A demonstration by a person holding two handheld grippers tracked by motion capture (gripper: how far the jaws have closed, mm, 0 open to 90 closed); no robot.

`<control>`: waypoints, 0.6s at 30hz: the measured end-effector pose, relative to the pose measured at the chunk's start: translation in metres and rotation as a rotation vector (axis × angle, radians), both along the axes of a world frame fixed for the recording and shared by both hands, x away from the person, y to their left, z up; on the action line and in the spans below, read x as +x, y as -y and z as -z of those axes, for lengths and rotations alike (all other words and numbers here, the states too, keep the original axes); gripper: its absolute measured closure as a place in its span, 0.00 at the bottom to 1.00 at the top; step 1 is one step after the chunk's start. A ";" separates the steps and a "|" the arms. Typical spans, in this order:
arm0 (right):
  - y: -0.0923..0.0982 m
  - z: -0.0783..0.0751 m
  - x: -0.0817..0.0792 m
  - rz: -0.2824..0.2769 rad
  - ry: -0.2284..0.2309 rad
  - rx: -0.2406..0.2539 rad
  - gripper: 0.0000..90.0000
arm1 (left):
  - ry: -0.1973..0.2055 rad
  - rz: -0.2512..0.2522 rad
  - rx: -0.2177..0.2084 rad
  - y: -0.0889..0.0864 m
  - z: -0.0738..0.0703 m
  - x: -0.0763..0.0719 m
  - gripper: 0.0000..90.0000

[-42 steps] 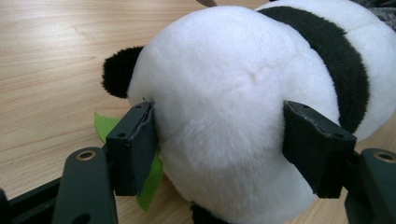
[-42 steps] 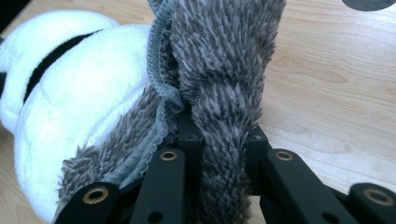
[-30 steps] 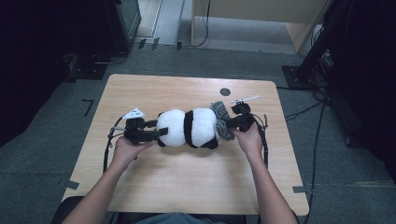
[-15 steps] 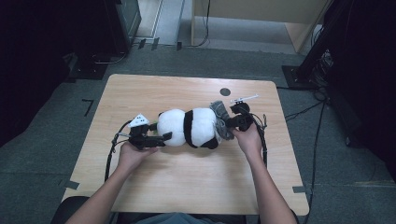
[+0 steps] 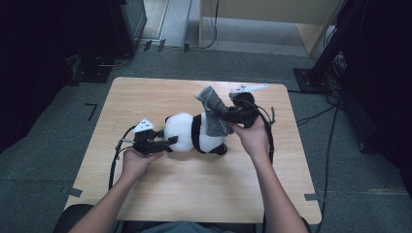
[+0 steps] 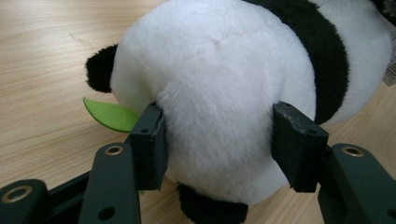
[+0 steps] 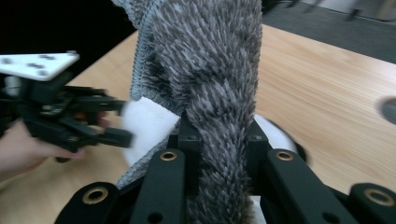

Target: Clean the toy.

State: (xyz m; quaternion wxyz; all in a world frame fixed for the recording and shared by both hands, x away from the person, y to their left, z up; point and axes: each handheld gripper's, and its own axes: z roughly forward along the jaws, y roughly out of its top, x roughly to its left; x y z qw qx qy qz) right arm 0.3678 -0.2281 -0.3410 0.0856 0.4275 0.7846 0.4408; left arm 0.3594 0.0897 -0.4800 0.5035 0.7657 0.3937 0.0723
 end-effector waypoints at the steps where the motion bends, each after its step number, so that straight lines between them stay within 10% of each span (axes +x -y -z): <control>1: -0.009 0.000 0.001 -0.021 -0.003 -0.002 0.85 | -0.002 0.000 -0.005 0.000 0.000 0.000 0.48; 18: -0.109 0.052 0.031 -0.171 -0.152 0.047 0.85 | 0.005 0.000 -0.006 -0.001 -0.003 -0.002 0.50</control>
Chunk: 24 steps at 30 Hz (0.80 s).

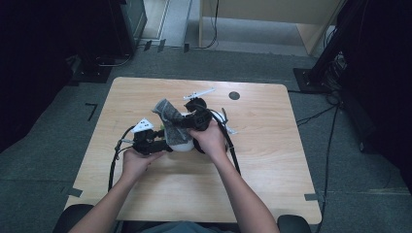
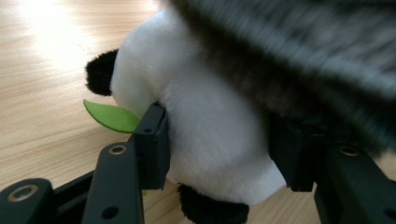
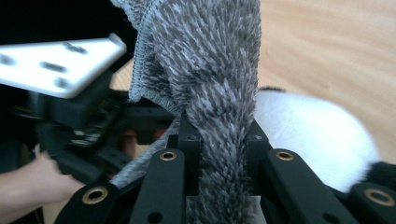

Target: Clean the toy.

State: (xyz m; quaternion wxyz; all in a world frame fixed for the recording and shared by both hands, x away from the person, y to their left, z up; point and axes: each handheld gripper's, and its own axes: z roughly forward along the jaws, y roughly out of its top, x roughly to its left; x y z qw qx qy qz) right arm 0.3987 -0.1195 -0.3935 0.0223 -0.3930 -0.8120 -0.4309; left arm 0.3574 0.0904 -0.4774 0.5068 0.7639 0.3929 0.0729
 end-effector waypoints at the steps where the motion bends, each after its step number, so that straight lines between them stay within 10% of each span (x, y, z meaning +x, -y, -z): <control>1: -0.002 0.005 0.002 -0.003 -0.013 -0.011 0.85 | -0.006 -0.003 0.001 0.000 0.000 0.000 0.50; 13: 0.045 0.009 -0.004 0.064 0.004 -0.124 0.83 | -0.027 -0.019 0.054 0.004 0.000 0.001 0.52; 24: 0.113 -0.004 -0.017 0.186 0.033 -0.101 0.83 | -0.031 -0.020 0.051 0.005 -0.001 0.002 0.53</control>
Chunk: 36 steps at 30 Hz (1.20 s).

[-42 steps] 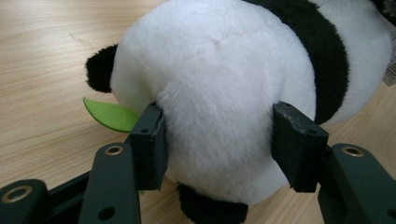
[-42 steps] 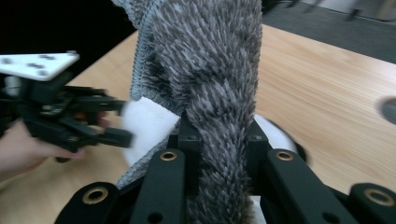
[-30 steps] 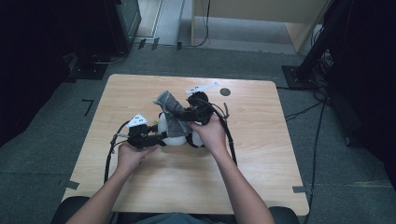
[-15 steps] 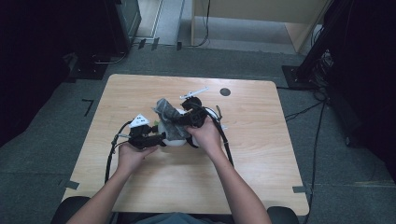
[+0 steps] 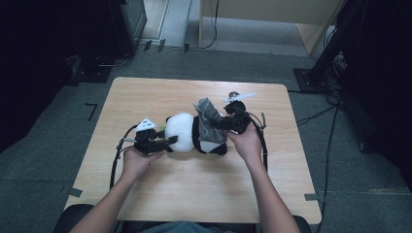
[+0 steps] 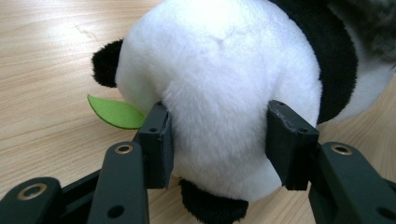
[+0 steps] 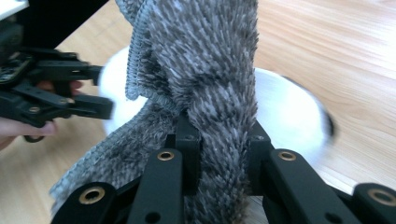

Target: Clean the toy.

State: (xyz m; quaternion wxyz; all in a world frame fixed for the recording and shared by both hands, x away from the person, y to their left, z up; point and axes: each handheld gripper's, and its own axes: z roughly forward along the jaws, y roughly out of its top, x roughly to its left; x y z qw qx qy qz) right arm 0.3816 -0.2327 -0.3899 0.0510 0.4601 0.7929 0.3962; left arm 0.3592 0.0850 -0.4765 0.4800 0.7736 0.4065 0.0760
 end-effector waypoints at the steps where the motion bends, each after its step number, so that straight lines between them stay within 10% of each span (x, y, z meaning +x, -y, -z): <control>1: 0.005 0.001 0.000 0.012 -0.001 0.007 0.83 | -0.001 -0.001 -0.002 0.000 0.000 0.000 0.53; 10: 0.038 0.014 0.000 0.134 0.002 -0.041 0.84 | -0.006 0.003 -0.006 0.000 0.000 0.001 0.53; 18: 0.052 0.044 -0.002 0.189 -0.032 0.021 0.85 | -0.006 -0.001 -0.005 0.000 0.000 0.001 0.53; 36: 0.043 0.096 0.004 0.194 -0.192 -0.041 0.86 | -0.007 -0.005 -0.003 -0.001 0.001 0.001 0.52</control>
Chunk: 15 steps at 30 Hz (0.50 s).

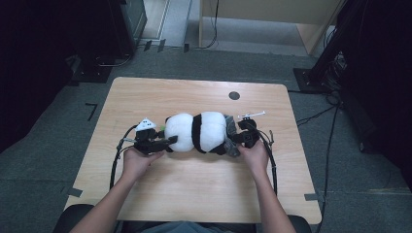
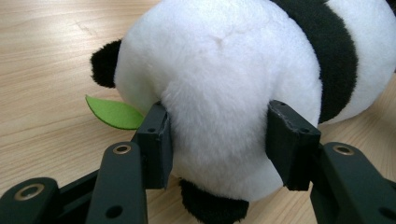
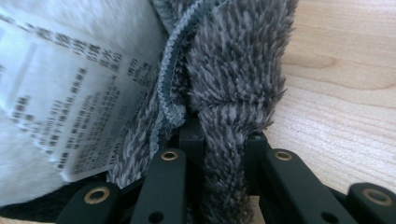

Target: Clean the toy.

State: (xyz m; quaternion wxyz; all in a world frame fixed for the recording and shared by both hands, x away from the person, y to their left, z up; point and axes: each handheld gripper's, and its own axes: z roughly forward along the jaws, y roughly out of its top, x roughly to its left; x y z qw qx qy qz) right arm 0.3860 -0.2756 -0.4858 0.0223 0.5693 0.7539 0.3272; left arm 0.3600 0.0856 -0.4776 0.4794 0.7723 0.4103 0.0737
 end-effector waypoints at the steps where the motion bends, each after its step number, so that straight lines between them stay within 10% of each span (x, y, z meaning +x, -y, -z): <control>1: -0.001 0.002 0.000 0.000 -0.008 -0.003 0.86 | 0.001 0.000 -0.003 0.000 0.000 0.000 0.52; 15: 0.007 0.005 0.000 -0.012 -0.039 -0.006 0.85 | -0.015 0.002 -0.016 -0.004 0.001 0.002 0.46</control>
